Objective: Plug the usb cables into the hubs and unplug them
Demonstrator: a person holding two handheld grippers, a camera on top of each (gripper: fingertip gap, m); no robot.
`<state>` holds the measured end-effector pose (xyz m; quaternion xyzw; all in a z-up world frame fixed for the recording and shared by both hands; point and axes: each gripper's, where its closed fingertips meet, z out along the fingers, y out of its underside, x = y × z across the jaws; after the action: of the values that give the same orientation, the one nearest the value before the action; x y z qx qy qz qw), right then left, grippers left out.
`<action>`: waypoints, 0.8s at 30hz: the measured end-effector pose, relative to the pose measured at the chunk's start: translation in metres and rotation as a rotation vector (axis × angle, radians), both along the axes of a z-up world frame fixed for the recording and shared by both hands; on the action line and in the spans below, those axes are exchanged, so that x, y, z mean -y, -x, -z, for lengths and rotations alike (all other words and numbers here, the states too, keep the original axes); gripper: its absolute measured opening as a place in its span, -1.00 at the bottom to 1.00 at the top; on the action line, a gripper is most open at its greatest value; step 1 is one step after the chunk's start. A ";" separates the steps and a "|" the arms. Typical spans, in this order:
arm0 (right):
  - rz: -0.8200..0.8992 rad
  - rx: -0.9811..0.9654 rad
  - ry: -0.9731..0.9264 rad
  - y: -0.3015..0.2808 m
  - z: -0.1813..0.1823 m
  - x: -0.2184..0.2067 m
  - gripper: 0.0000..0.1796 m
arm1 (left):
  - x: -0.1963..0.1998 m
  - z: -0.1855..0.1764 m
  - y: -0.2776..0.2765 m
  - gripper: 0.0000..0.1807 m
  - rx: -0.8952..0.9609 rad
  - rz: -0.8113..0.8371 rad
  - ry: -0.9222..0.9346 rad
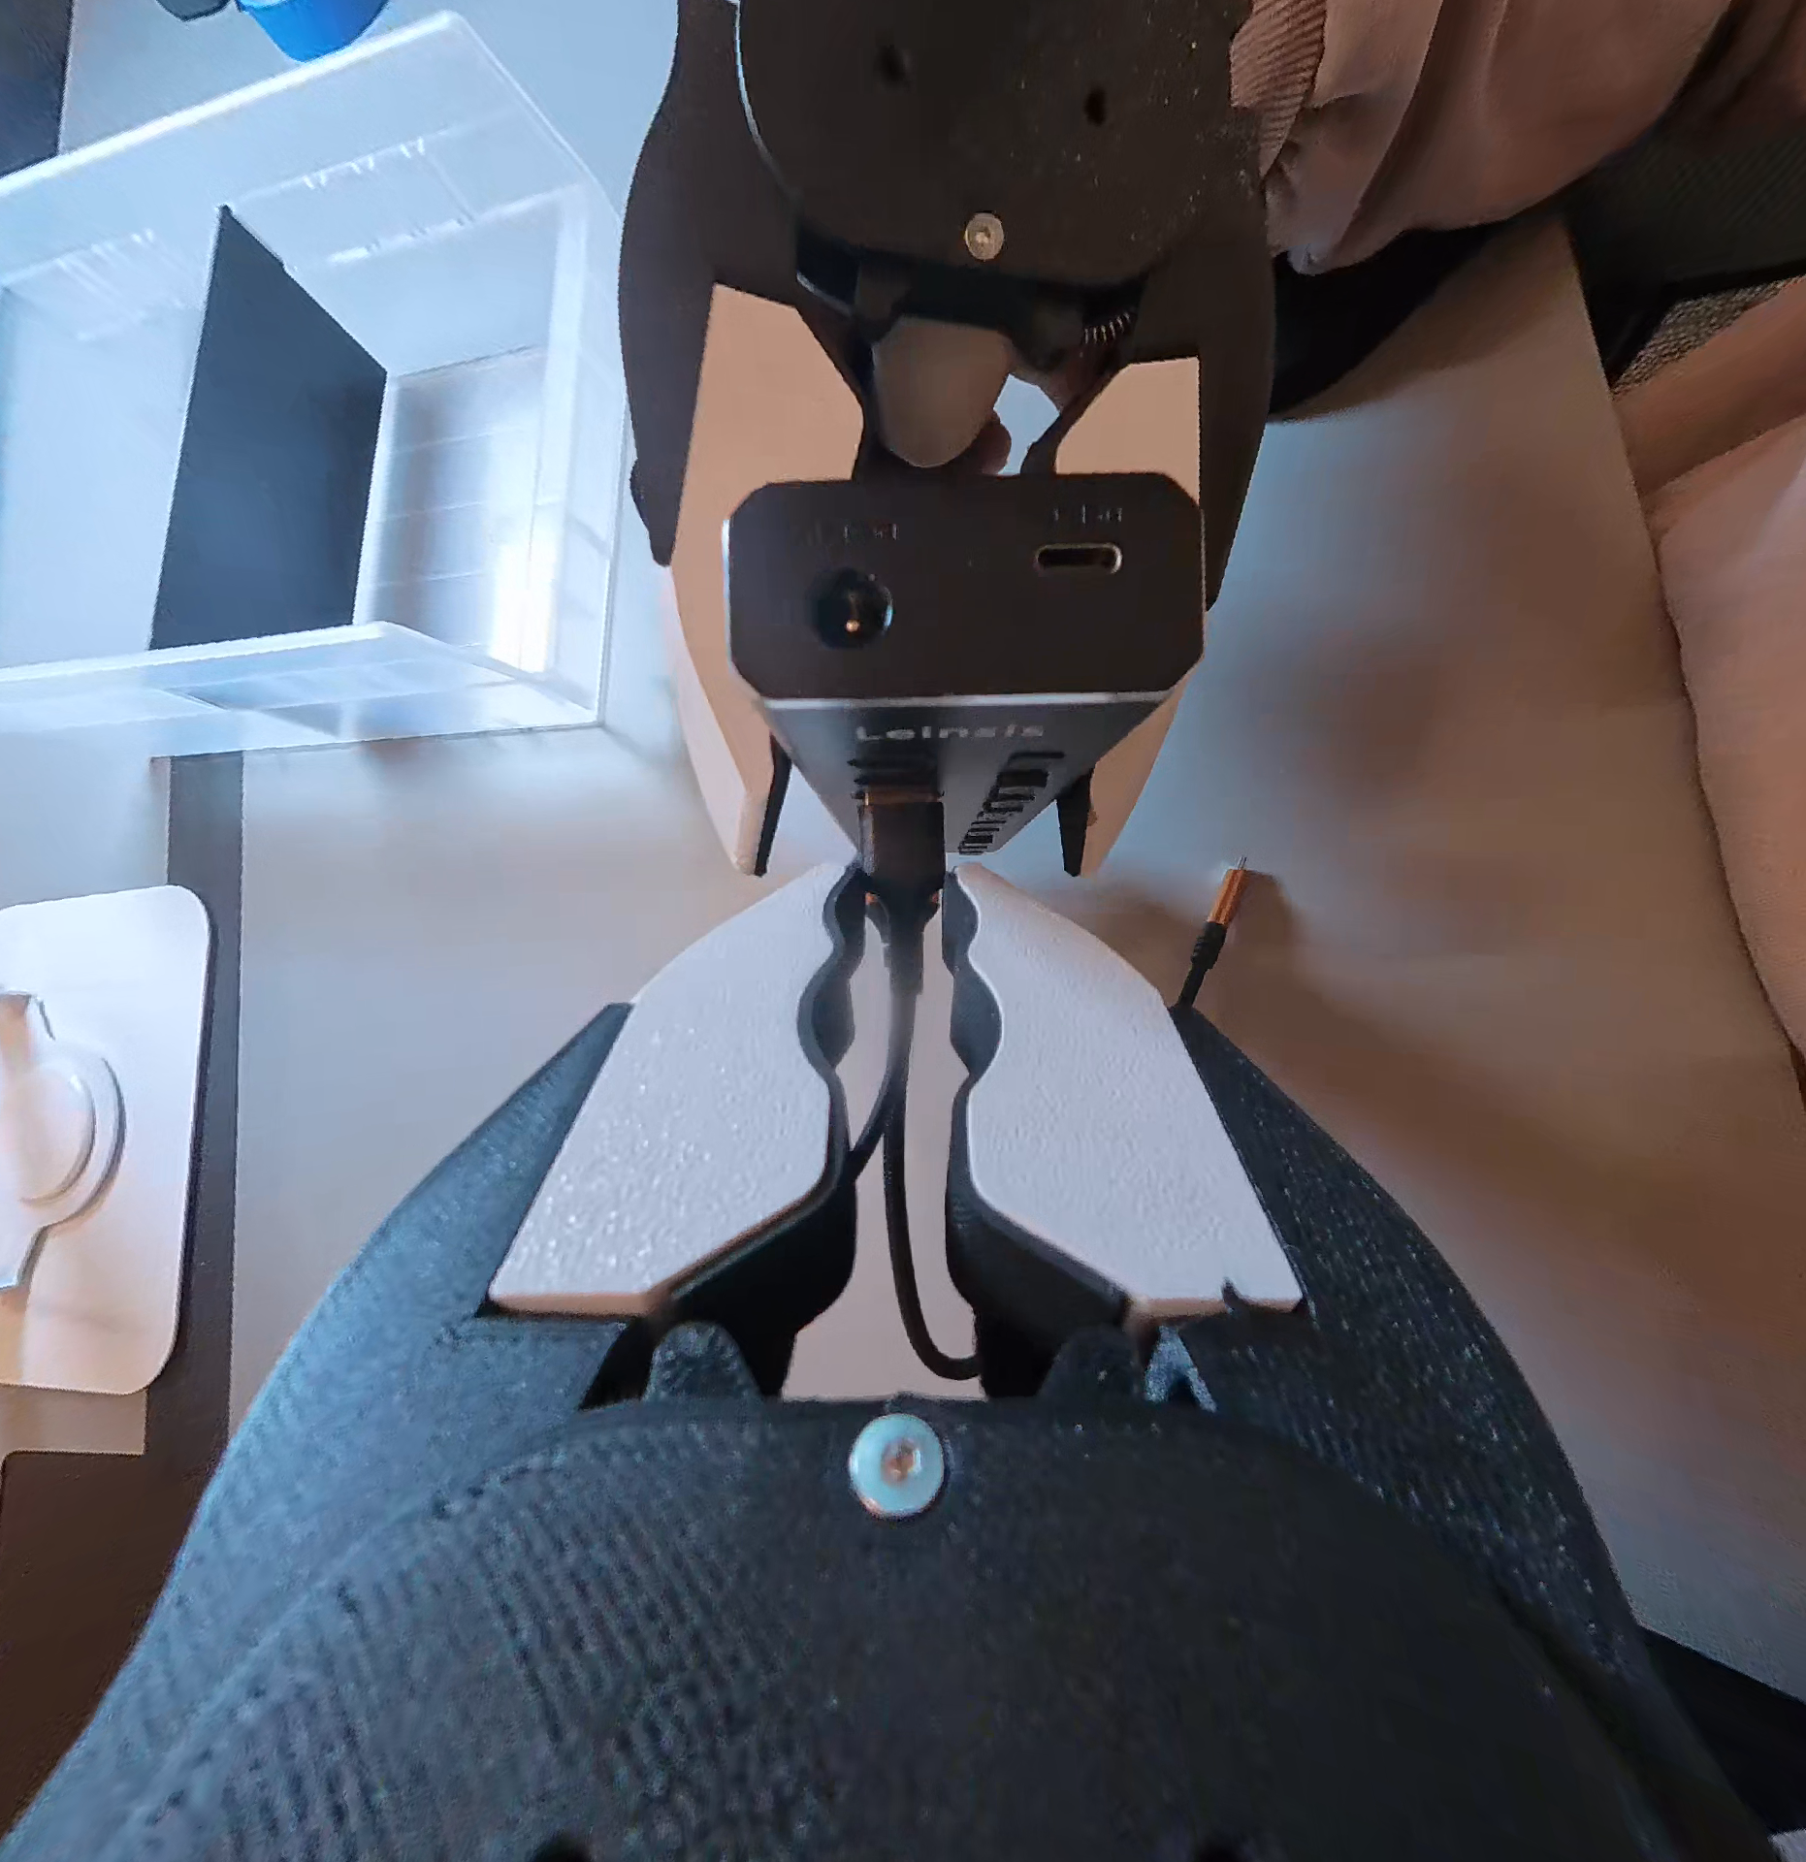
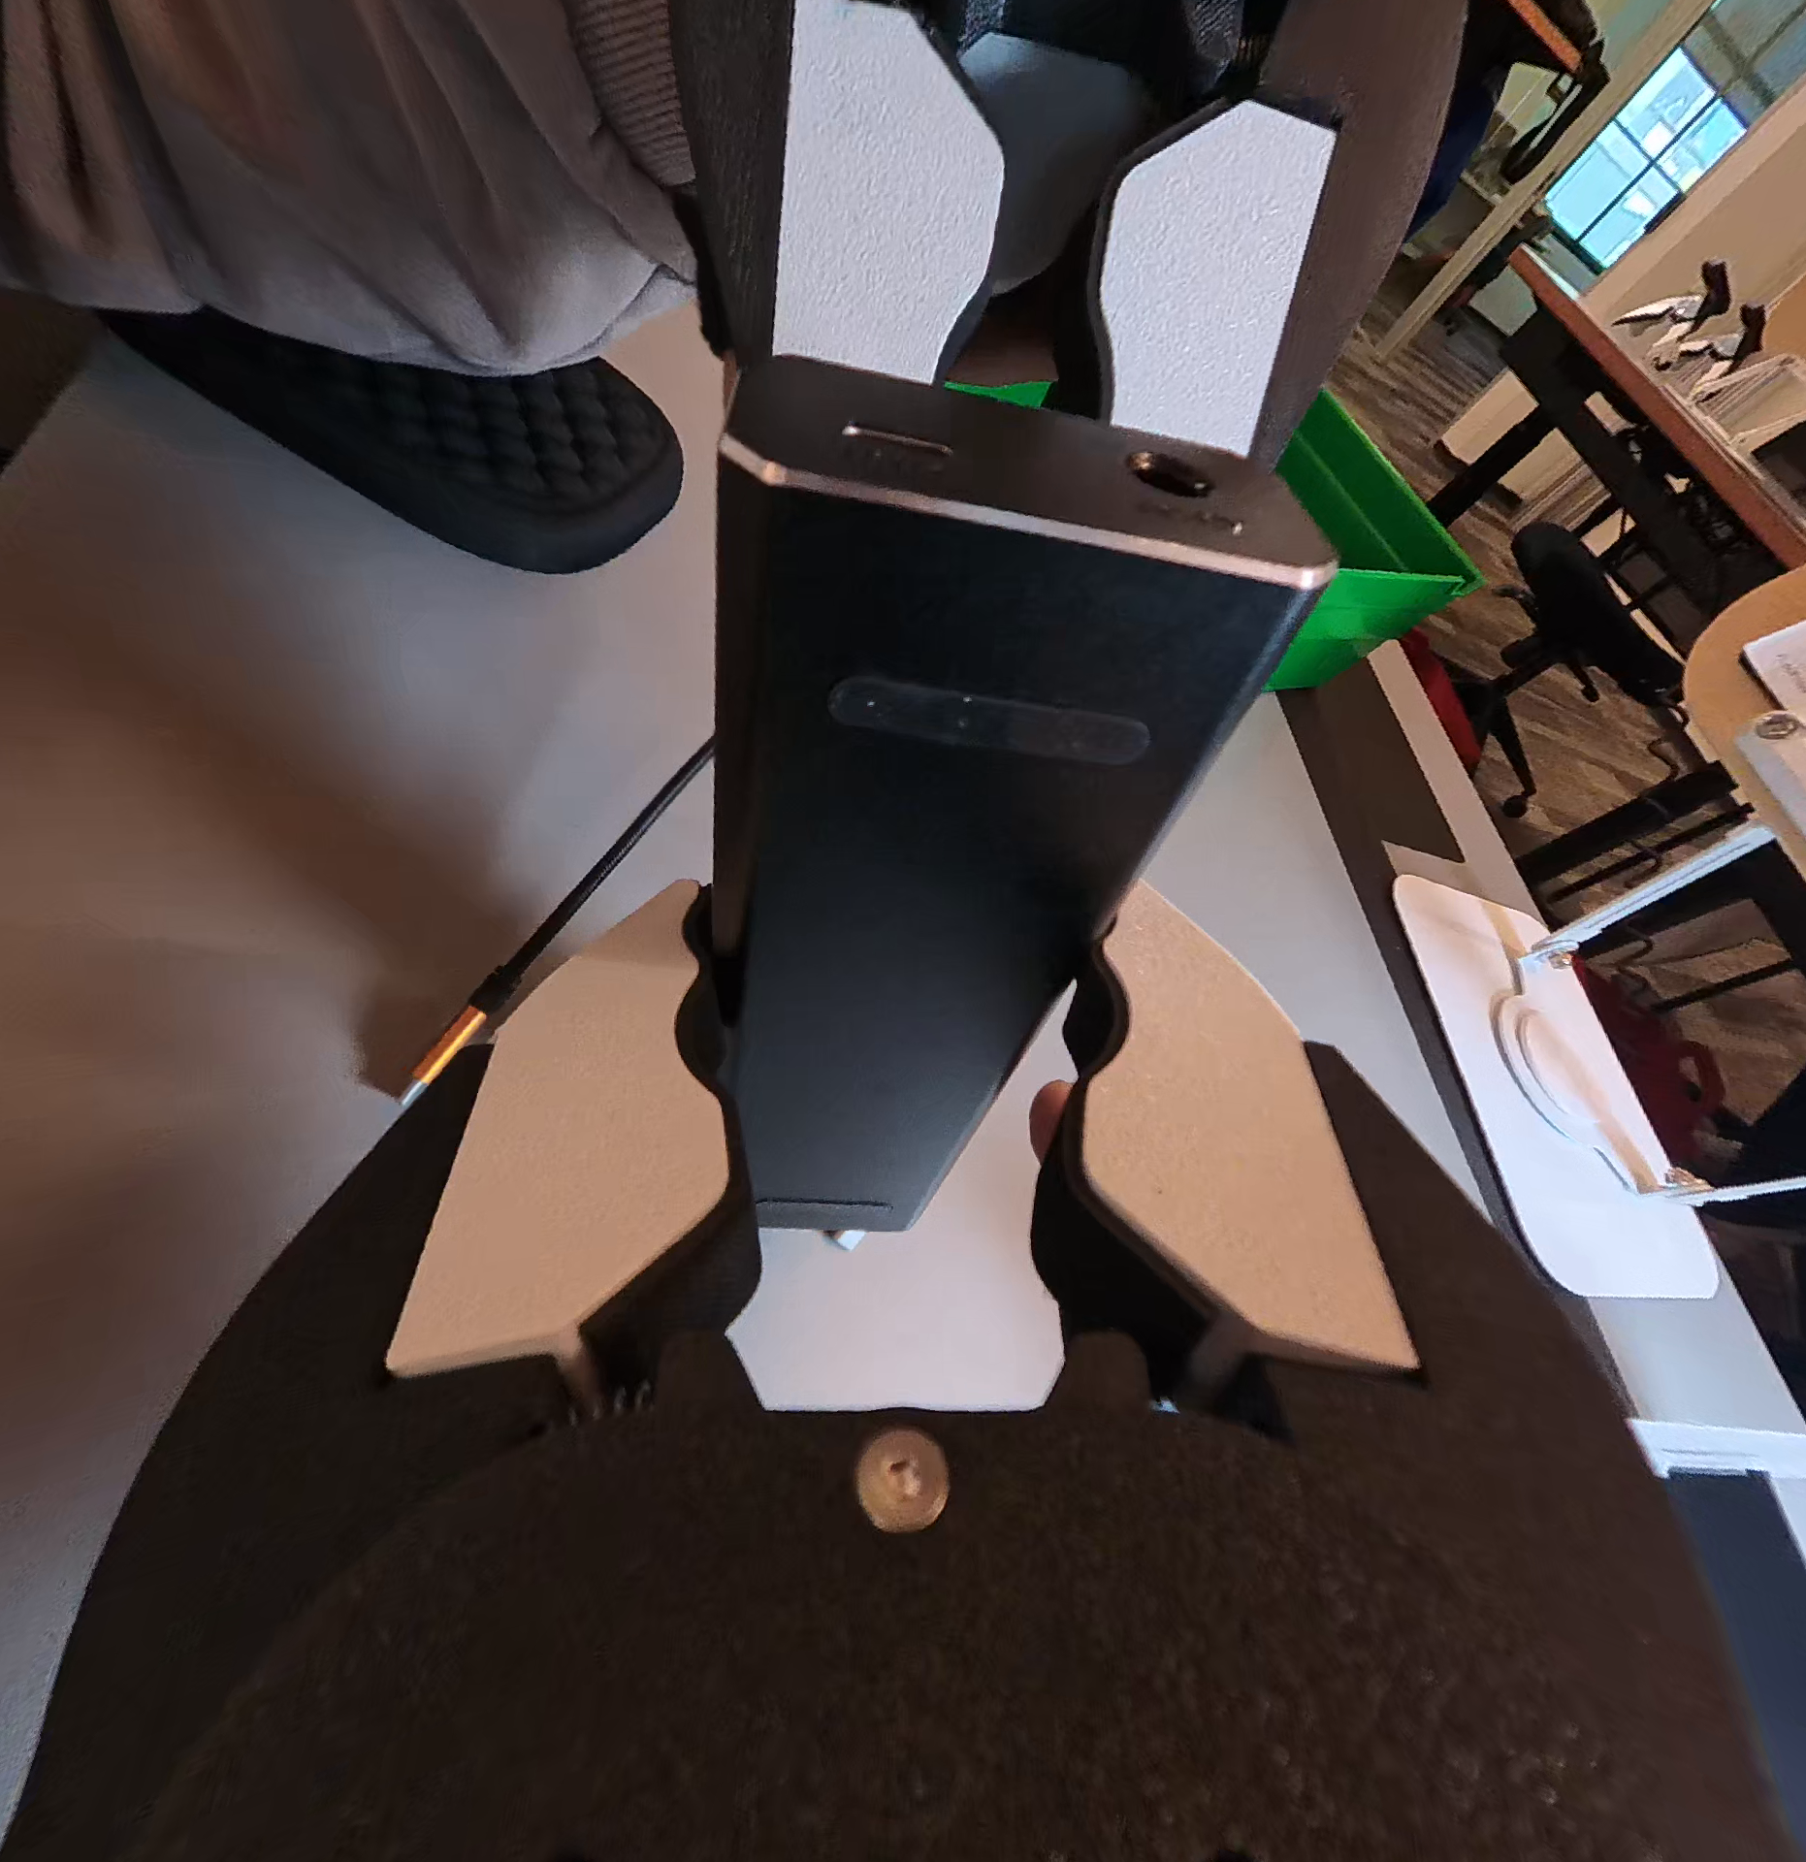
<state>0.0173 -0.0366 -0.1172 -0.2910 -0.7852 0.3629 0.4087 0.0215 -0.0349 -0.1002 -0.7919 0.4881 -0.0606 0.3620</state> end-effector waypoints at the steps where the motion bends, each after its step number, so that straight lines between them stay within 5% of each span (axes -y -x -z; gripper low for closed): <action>1: 0.000 -0.001 -0.003 0.000 -0.001 0.000 -0.26 | 0.000 -0.001 0.000 -0.83 0.000 -0.002 -0.004; 17: 0.025 -0.038 0.035 0.000 -0.011 -0.008 -0.31 | -0.009 -0.013 0.002 -0.84 0.082 -0.027 -0.057; 24: 0.443 -0.305 -0.004 0.008 -0.055 -0.078 -0.31 | -0.027 -0.086 0.002 -0.63 0.428 -0.147 -0.331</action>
<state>0.0097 0.0412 -0.0622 -0.3969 -0.6326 0.3027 0.5922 0.0199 -0.0081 -0.0140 -0.7244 0.3449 -0.1194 0.5849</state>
